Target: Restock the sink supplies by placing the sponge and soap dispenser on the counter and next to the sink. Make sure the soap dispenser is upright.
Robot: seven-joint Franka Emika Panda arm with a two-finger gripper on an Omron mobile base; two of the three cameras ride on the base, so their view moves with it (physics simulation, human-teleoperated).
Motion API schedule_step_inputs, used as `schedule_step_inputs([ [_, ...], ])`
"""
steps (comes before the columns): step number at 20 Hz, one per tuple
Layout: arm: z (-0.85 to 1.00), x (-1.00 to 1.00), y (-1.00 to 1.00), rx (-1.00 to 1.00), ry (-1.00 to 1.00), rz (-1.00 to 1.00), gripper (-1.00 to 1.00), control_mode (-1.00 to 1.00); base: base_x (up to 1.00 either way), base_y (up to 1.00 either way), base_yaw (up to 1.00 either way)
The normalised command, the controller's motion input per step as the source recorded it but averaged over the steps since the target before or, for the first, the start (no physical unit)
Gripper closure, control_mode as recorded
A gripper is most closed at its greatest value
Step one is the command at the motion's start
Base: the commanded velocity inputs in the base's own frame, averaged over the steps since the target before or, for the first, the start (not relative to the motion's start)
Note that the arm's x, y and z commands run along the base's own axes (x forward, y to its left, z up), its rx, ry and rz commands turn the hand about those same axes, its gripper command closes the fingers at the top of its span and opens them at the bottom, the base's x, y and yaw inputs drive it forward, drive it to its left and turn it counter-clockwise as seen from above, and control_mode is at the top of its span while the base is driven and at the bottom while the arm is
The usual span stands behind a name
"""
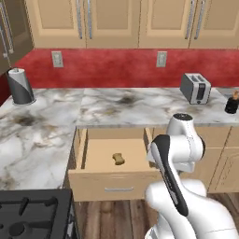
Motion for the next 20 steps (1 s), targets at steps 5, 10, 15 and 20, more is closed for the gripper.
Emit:
schedule_step_inputs([
  [5,0.00,0.00,0.00,0.00,0.00,0.00,-1.00,1.00,0.66,0.52,-0.10],
  [10,0.00,0.00,0.00,0.00,0.00,0.00,-1.00,1.00,0.56,-0.11,0.04],
  [15,-0.56,0.78,-0.04,0.00,0.04,0.19,-1.00,-1.00,0.00,0.00,0.00],
  [20,-0.75,1.00,0.04,-0.04,0.13,0.31,-1.00,-1.00,0.00,0.00,0.00],
])
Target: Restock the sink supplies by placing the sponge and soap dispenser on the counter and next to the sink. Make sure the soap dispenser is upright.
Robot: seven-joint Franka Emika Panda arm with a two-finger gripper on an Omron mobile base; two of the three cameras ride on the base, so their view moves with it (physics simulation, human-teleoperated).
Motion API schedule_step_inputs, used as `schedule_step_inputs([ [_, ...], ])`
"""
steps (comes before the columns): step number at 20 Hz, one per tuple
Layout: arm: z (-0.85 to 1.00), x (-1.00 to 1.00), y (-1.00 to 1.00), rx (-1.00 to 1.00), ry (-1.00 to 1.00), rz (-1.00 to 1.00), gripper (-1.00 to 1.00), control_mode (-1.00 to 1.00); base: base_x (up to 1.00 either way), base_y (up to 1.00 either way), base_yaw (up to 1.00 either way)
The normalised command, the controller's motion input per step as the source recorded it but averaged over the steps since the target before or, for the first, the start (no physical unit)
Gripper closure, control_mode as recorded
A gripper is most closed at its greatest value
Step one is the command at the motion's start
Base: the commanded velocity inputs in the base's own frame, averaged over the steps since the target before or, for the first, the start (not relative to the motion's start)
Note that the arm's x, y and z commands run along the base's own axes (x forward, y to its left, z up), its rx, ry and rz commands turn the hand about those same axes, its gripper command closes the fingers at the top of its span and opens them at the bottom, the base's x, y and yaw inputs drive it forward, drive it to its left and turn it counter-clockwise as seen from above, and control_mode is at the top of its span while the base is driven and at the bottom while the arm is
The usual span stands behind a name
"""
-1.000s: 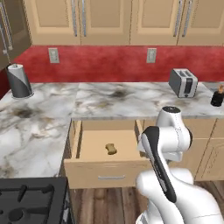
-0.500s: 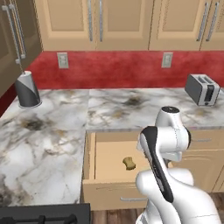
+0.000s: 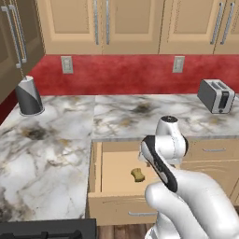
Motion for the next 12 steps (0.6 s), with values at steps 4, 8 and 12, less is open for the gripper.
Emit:
schedule_step_inputs([
  [4,-0.59,0.84,0.19,-0.05,0.18,0.14,-1.00,-1.00,0.00,0.00,0.00],
  [8,-0.78,0.52,0.18,-0.05,0.17,0.05,-1.00,-1.00,0.00,0.00,0.00],
  [12,-0.61,0.24,0.02,0.00,0.03,0.01,-1.00,-1.00,0.00,0.00,0.00],
])
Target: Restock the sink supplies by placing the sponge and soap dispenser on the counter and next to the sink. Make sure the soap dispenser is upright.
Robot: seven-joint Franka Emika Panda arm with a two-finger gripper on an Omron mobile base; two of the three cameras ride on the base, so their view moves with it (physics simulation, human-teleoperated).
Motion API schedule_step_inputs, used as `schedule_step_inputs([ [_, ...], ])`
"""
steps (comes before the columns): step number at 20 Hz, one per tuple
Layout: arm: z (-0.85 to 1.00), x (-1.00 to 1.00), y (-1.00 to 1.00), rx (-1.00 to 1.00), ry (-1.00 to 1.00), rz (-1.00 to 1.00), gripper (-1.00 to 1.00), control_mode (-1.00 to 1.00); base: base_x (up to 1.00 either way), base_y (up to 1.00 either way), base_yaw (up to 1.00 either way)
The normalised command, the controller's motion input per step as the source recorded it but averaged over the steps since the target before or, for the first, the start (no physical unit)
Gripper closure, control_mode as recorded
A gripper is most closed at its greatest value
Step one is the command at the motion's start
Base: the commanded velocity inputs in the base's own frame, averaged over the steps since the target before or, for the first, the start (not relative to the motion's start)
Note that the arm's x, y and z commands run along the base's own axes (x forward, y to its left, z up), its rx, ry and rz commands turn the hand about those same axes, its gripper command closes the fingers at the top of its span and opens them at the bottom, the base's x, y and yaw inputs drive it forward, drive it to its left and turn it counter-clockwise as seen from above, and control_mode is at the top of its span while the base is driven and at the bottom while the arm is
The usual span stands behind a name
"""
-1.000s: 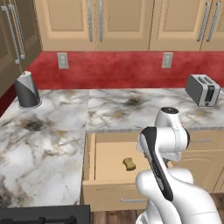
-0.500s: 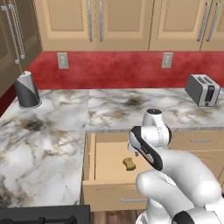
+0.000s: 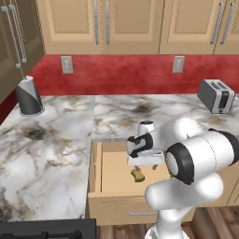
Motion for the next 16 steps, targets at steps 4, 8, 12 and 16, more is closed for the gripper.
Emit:
schedule_step_inputs([
  [4,-0.56,0.10,0.00,0.00,0.00,0.00,-1.00,-1.00,0.00,0.00,0.00],
  [8,-0.60,0.19,0.00,-0.02,0.00,0.00,-1.00,-1.00,0.00,0.00,0.00],
  [12,-0.37,0.18,-0.05,-0.02,0.00,0.00,-1.00,-1.00,0.00,0.00,0.00],
  [16,-0.23,0.24,-0.03,-0.02,0.00,0.00,-1.00,-1.00,0.00,0.00,0.00],
])
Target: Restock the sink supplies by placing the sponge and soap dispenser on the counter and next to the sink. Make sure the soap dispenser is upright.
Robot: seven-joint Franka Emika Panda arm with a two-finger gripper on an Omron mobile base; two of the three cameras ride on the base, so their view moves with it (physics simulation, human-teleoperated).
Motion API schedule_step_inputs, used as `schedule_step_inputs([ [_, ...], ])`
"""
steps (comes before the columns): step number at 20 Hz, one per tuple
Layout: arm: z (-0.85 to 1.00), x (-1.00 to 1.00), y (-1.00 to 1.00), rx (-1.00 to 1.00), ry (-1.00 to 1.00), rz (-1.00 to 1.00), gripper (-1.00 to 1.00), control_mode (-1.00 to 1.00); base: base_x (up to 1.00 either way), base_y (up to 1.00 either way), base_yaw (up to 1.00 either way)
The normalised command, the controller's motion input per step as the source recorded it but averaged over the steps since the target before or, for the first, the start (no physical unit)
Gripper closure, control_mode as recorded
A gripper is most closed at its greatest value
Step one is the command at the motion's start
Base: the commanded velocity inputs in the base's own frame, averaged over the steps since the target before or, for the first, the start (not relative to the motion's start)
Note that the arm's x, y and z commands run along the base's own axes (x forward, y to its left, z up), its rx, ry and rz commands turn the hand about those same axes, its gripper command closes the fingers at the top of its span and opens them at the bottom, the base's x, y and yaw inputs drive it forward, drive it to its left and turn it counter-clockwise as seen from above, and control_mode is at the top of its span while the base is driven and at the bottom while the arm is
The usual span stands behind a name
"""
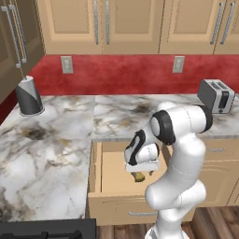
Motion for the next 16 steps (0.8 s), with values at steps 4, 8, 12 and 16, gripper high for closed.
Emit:
schedule_step_inputs([
  [4,-0.31,0.32,0.00,-0.04,0.00,0.00,-1.00,-1.00,0.00,0.00,0.00],
  [8,-0.31,0.53,0.00,0.00,0.00,0.01,-1.00,-1.00,0.00,0.00,0.00],
  [12,-0.39,0.48,0.00,0.00,0.02,0.01,-1.00,-1.00,0.00,0.00,0.00],
  [16,-0.37,0.43,0.00,-0.01,0.04,0.00,-1.00,-1.00,0.00,0.00,0.00],
])
